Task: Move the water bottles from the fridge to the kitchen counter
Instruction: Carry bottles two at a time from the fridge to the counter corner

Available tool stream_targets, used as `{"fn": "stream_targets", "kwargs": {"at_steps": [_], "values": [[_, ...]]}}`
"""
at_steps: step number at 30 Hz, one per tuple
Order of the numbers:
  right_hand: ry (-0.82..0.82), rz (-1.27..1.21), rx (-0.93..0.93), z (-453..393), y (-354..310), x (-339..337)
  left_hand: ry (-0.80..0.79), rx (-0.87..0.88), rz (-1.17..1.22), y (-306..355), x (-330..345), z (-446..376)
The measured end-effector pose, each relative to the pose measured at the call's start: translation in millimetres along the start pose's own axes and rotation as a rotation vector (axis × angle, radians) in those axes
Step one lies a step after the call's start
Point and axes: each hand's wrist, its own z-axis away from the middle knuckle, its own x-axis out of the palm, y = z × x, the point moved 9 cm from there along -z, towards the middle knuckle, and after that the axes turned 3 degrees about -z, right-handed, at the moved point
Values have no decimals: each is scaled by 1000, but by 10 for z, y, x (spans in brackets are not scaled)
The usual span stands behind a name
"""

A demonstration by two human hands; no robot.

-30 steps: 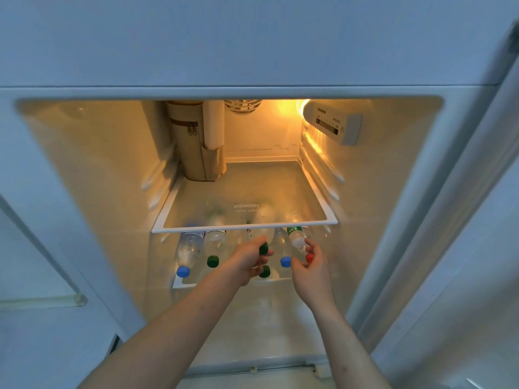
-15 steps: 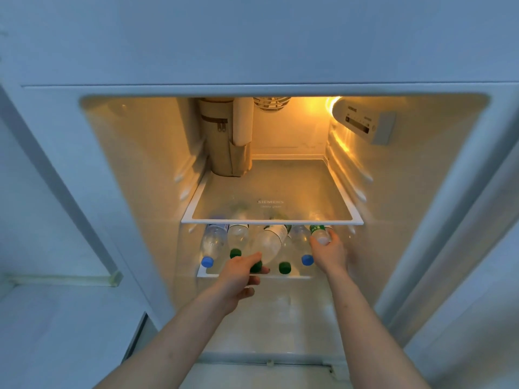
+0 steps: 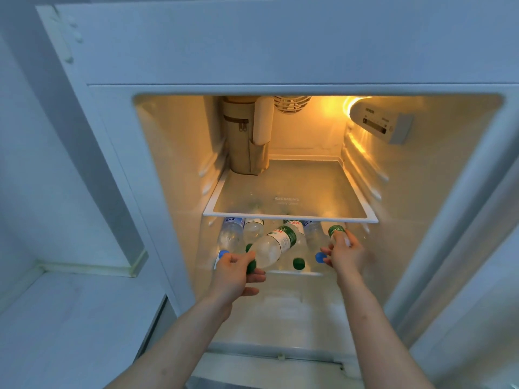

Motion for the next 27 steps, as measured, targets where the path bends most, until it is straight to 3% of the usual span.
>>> {"fn": "stream_targets", "kwargs": {"at_steps": [8,18,27], "values": [[-40,37,-208,844,-209,-300,77,177,-160,84,-404,385],[-214,310,-494,1903,-738,-282,222,498,-803,214,-1110,1268],[-550,677,-486,2912,-16,91,137,397,-1036,-638,-1738,1805]]}}
